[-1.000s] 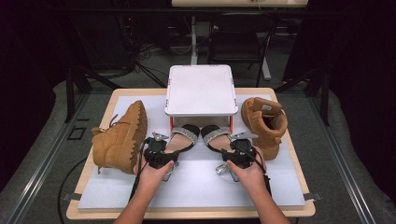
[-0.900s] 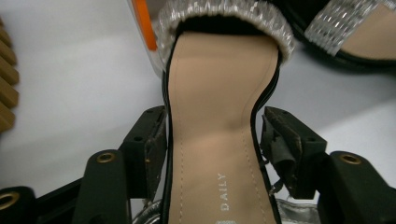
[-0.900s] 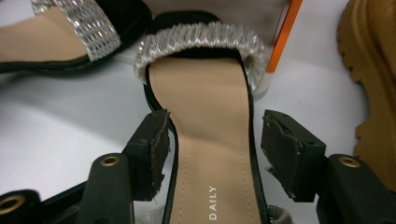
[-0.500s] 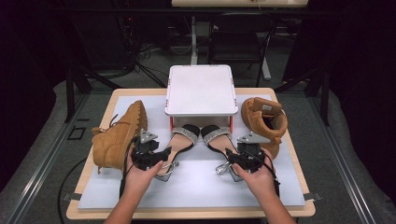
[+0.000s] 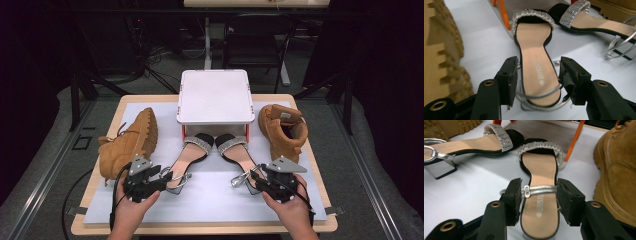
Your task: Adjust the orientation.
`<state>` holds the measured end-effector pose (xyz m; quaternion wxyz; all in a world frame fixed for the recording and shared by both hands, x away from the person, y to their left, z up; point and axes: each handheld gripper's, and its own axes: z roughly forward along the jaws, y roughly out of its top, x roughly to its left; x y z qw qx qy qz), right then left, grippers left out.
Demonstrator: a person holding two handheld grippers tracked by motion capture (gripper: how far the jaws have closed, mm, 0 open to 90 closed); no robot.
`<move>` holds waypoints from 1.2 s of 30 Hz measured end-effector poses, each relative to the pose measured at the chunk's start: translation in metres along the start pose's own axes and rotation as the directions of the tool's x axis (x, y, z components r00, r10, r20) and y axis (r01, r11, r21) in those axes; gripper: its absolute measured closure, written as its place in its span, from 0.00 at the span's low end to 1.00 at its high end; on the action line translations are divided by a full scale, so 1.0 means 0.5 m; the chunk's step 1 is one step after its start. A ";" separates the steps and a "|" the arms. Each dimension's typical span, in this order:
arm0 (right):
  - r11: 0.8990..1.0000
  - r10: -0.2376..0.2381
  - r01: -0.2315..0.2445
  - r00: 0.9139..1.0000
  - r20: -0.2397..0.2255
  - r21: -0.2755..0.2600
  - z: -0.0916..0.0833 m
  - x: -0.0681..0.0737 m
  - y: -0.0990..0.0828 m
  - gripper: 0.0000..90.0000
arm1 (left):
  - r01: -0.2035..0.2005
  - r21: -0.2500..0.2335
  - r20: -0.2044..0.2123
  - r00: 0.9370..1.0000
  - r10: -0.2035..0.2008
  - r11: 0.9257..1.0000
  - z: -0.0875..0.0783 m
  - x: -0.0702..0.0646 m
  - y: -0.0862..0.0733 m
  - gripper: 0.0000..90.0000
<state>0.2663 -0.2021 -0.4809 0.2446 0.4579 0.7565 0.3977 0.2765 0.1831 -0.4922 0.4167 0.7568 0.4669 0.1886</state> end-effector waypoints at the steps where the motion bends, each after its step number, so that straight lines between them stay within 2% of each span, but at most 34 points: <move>1: 1.000 0.005 -0.005 1.000 0.001 -0.004 -0.008 0.000 -0.007 0.64 | 0.003 0.007 0.004 1.000 -0.003 1.000 -0.003 0.002 -0.007 0.59; 3: 1.000 0.010 -0.010 1.000 0.003 -0.008 -0.021 -0.001 -0.023 0.66 | 0.010 0.029 0.014 1.000 -0.011 1.000 -0.008 0.007 -0.020 0.64; 5: 1.000 0.016 -0.016 1.000 0.004 0.010 -0.029 -0.005 -0.038 0.67 | 0.006 0.027 0.004 1.000 -0.006 1.000 -0.013 0.012 -0.034 0.66; 9: 0.999 0.040 -0.040 0.999 -0.004 0.035 -0.026 -0.014 -0.053 0.70 | 0.036 0.050 0.003 0.999 -0.037 0.998 -0.014 0.022 -0.052 0.69; 12: 0.999 0.026 -0.026 1.000 0.003 0.045 -0.018 -0.014 -0.056 0.74 | 0.033 0.055 -0.003 0.999 -0.033 0.998 -0.013 0.020 -0.065 0.72; 15: 0.998 0.012 -0.012 1.000 0.011 0.056 -0.012 -0.008 -0.067 0.79 | 0.020 0.063 -0.009 1.000 -0.019 0.998 -0.014 0.019 -0.073 0.75; 18: 0.997 0.026 -0.027 1.000 0.017 0.066 -0.008 -0.006 -0.079 0.83 | 0.022 0.061 0.005 1.000 -0.023 0.998 -0.014 0.016 -0.081 0.79; 22: 0.997 0.033 -0.035 0.999 0.023 0.069 -0.009 -0.003 -0.084 0.90 | 0.011 0.089 0.001 1.000 -0.011 0.996 -0.011 0.012 -0.087 0.88; 25: 0.995 0.031 -0.034 0.999 0.027 0.096 -0.011 -0.007 -0.089 0.96 | 0.019 0.110 0.006 1.000 -0.020 0.994 -0.005 0.018 -0.090 0.95; 27: 0.993 0.046 -0.049 0.999 0.025 0.107 -0.010 -0.011 -0.094 0.99 | 0.024 0.116 0.007 1.000 -0.025 0.993 0.000 0.019 -0.093 0.98; 30: 0.989 0.055 -0.057 0.998 0.019 0.138 -0.007 -0.015 -0.101 1.00 | 0.029 0.130 0.018 0.999 -0.032 0.991 0.008 0.017 -0.095 1.00; 33: 0.985 0.044 -0.046 0.999 0.013 0.165 0.001 -0.013 -0.105 1.00 | 0.022 0.138 0.018 1.000 -0.025 0.990 0.016 0.013 -0.096 1.00; 35: 0.985 0.040 -0.041 0.999 0.008 0.170 0.005 -0.013 -0.107 1.00 | 0.022 0.155 0.030 0.999 -0.027 0.988 0.021 0.012 -0.097 1.00; 36: 0.985 0.044 -0.044 0.999 0.003 0.170 0.007 -0.014 -0.108 1.00 | 0.029 0.149 0.024 0.999 -0.033 0.988 0.026 0.010 -0.098 1.00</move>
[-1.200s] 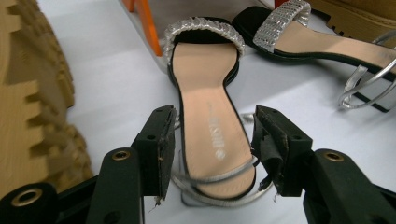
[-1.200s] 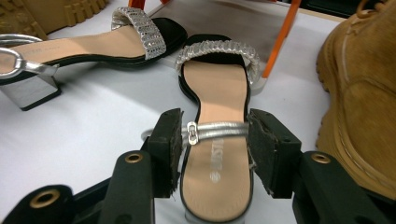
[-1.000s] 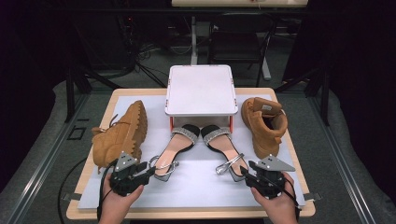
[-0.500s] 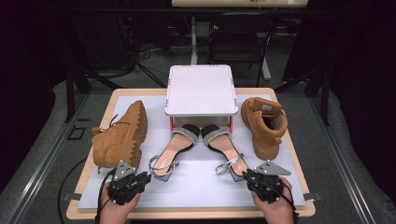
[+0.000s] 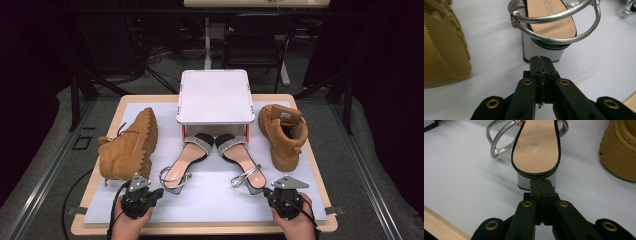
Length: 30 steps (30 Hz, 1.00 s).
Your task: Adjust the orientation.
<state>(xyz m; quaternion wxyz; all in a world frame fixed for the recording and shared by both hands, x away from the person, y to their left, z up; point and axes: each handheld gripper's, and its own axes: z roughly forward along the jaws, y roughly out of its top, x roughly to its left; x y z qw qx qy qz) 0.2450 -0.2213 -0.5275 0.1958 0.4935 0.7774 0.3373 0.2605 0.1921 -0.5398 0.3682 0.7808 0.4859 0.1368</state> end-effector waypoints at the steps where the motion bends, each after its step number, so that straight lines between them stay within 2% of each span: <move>1: 1.000 0.003 -0.003 1.000 0.001 0.006 0.001 -0.001 0.000 1.00 | -0.006 0.004 -0.001 1.000 0.006 1.000 0.003 0.000 0.001 1.00; 4: 1.000 0.005 -0.005 1.000 0.003 0.015 0.004 -0.002 -0.001 1.00 | -0.001 0.011 0.012 1.000 0.001 1.000 0.009 -0.004 0.007 1.00; 8: 1.000 0.003 -0.003 1.000 0.001 0.022 0.008 -0.003 -0.001 1.00 | -0.018 0.014 0.007 1.000 0.018 1.000 0.015 -0.009 0.011 1.00; 11: 1.000 0.002 -0.002 1.000 0.000 0.026 0.012 -0.003 0.000 1.00 | -0.004 0.009 0.008 1.000 0.004 1.000 0.015 -0.009 0.011 1.00; 14: 0.999 -0.007 0.007 1.000 0.003 0.031 0.012 -0.002 0.002 1.00 | -0.021 0.018 0.001 1.000 0.021 1.000 0.014 -0.011 0.012 1.00; 16: 0.999 -0.005 0.005 1.000 -0.006 0.034 0.013 0.000 0.002 1.00 | -0.018 0.017 0.003 1.000 0.018 1.000 0.014 -0.010 0.012 1.00; 18: 1.000 -0.008 0.008 1.000 0.007 0.029 0.014 0.002 0.002 1.00 | -0.019 0.018 0.003 1.000 0.019 1.000 0.014 -0.011 0.013 1.00; 24: 1.000 -0.006 0.006 1.000 0.003 0.020 0.013 0.006 0.002 1.00 | -0.036 0.016 0.009 0.999 0.036 0.999 0.016 -0.021 0.014 1.00; 30: 1.000 -0.013 0.013 1.000 -0.025 -0.002 0.010 0.018 0.006 1.00 | -0.039 0.018 0.035 0.999 0.038 0.999 0.020 -0.035 0.015 1.00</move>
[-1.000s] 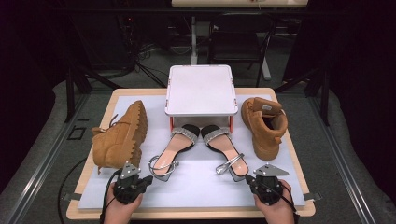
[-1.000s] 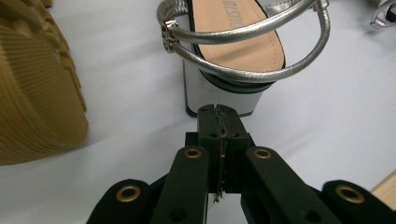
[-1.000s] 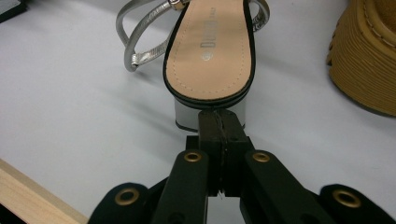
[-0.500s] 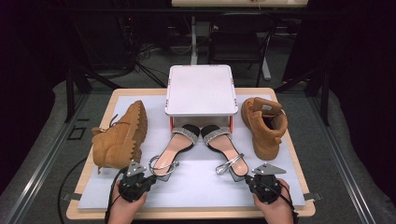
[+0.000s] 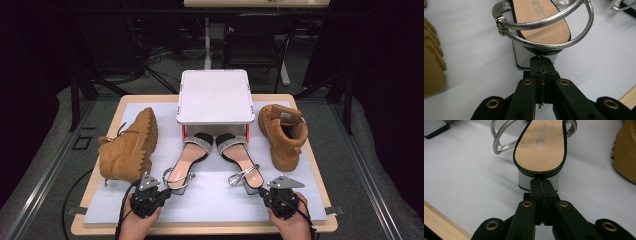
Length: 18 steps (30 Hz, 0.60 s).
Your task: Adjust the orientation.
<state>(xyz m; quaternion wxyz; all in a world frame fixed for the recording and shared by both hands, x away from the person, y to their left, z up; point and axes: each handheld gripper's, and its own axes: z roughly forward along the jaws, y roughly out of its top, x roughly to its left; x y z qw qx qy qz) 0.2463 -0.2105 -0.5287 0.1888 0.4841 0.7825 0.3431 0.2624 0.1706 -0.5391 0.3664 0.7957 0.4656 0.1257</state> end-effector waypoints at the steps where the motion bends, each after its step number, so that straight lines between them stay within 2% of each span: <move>1: 1.000 -0.006 0.006 1.000 -0.007 0.003 0.001 0.002 0.000 1.00 | -0.009 0.002 -0.001 1.000 0.009 1.000 0.001 -0.001 0.000 1.00; 7: 1.000 -0.028 0.028 0.999 -0.036 0.006 0.006 0.015 0.003 1.00 | -0.015 -0.003 0.020 1.000 0.015 1.000 0.007 -0.013 0.001 1.00; 10: 0.999 -0.036 0.037 0.999 -0.039 0.019 0.011 0.022 0.002 1.00 | -0.020 0.001 0.045 0.999 0.020 1.000 0.010 -0.019 0.003 1.00; 12: 0.999 -0.040 0.040 0.998 -0.038 0.020 0.016 0.025 0.000 0.99 | -0.032 -0.001 0.045 0.998 0.032 0.999 0.013 -0.024 0.003 1.00; 15: 0.999 -0.025 0.027 0.997 -0.078 0.021 0.015 0.022 -0.001 0.90 | -0.030 -0.005 0.062 0.998 0.031 1.000 0.011 -0.025 0.001 0.93; 18: 0.999 -0.031 0.032 0.997 -0.066 0.021 0.012 0.021 -0.002 0.81 | -0.029 -0.014 0.052 0.998 0.030 0.999 0.001 -0.024 -0.001 0.83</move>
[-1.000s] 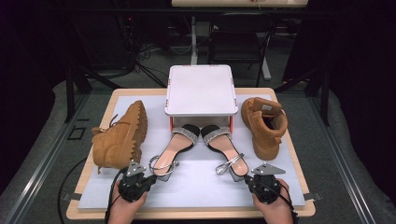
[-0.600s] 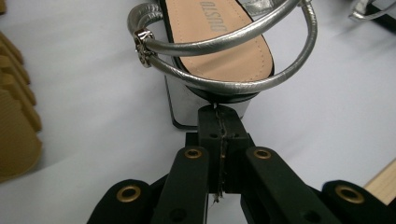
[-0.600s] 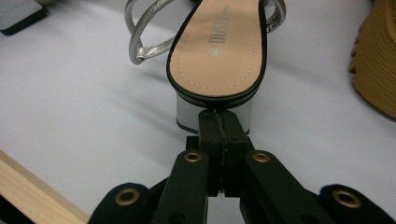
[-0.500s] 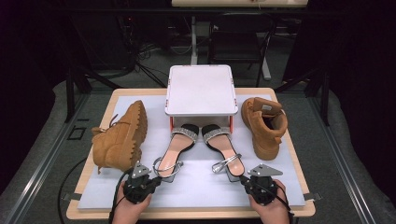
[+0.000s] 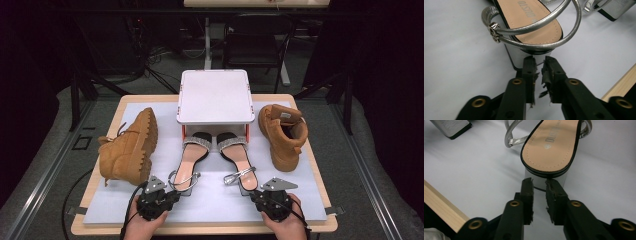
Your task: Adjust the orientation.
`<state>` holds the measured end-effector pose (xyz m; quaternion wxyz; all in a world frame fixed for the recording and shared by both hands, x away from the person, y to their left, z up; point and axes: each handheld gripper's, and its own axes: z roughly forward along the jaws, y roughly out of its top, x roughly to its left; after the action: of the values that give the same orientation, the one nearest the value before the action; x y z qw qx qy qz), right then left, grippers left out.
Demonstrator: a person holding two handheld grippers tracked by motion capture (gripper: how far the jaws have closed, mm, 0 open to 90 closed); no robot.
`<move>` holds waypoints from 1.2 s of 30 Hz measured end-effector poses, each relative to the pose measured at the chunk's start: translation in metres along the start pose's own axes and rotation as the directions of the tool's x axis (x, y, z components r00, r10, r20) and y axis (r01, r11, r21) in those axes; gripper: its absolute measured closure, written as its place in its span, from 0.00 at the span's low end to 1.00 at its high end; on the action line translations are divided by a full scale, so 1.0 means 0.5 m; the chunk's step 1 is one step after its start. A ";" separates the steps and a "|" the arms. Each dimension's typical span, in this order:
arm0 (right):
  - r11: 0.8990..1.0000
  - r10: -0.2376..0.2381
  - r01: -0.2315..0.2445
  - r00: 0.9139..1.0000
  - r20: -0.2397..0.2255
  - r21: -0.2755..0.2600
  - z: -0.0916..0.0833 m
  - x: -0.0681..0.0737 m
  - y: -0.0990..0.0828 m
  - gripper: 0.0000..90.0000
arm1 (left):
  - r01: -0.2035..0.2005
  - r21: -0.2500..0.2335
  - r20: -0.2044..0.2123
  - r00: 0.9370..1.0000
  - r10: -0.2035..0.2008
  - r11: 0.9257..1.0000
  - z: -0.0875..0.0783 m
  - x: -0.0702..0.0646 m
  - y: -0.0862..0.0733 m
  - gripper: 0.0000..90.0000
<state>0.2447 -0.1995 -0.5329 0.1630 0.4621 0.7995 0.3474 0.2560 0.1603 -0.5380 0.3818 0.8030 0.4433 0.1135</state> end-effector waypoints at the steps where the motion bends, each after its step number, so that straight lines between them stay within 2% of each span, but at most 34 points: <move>1: 1.000 0.007 -0.007 1.000 -0.001 -0.011 0.000 0.000 -0.001 0.78 | 0.007 0.002 0.000 1.000 -0.007 1.000 -0.005 0.001 -0.002 0.80; 4: 1.000 0.019 -0.018 1.000 0.024 -0.025 -0.009 -0.007 -0.001 0.68 | 0.031 0.003 -0.015 0.999 -0.031 1.000 -0.013 0.013 -0.012 0.69; 7: 0.999 0.027 -0.026 0.999 0.027 -0.030 -0.006 -0.019 -0.005 0.59 | 0.044 -0.010 -0.008 0.999 -0.044 0.999 -0.009 0.028 -0.014 0.57; 8: 0.999 0.028 -0.027 0.999 0.023 -0.035 0.001 -0.023 -0.007 0.56 | 0.035 -0.022 -0.005 0.999 -0.035 0.999 -0.007 0.031 -0.014 0.55; 11: 1.000 -0.007 0.007 1.000 0.009 -0.027 0.011 -0.025 -0.009 0.52 | 0.006 -0.033 -0.006 1.000 -0.007 0.999 0.001 0.032 -0.011 0.47; 14: 0.999 -0.028 0.028 1.000 0.013 -0.036 0.019 -0.020 -0.007 0.48 | -0.008 -0.037 -0.004 1.000 0.008 0.999 0.012 0.030 -0.006 0.46; 17: 0.999 -0.043 0.042 0.999 -0.005 -0.032 0.031 -0.018 -0.005 0.46 | -0.026 -0.021 -0.002 1.000 0.026 0.999 0.023 0.030 0.002 0.45; 19: 0.999 -0.043 0.043 0.999 -0.005 -0.034 0.039 -0.018 -0.004 0.44 | -0.031 -0.016 0.003 1.000 0.031 0.999 0.029 0.027 0.006 0.45; 22: 0.998 -0.045 0.045 0.999 -0.001 -0.043 0.048 -0.016 0.000 0.43 | -0.059 -0.004 0.004 0.998 0.059 0.998 0.035 0.021 0.014 0.45; 26: 0.997 -0.059 0.060 0.998 0.013 -0.040 0.063 -0.017 0.005 0.42 | -0.062 -0.007 0.010 0.998 0.062 0.998 0.044 0.016 0.020 0.45; 29: 0.999 -0.036 0.036 0.999 0.013 -0.028 0.066 -0.017 0.011 0.42 | -0.064 0.001 -0.002 0.998 0.064 0.998 0.049 0.010 0.028 0.44; 33: 1.000 -0.014 0.014 1.000 0.022 0.023 0.065 -0.012 0.025 0.42 | -0.055 0.022 -0.022 0.998 0.055 0.998 0.051 -0.001 0.037 0.45; 36: 1.000 0.000 -0.001 0.999 0.033 0.027 0.065 -0.005 0.029 0.43 | -0.045 0.018 -0.032 0.998 0.045 0.999 0.047 -0.009 0.052 0.45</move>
<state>0.2741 -0.1838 -0.5455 0.1697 0.4701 0.8013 0.3289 0.2819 0.1367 -0.5350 0.3649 0.8141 0.4322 0.1314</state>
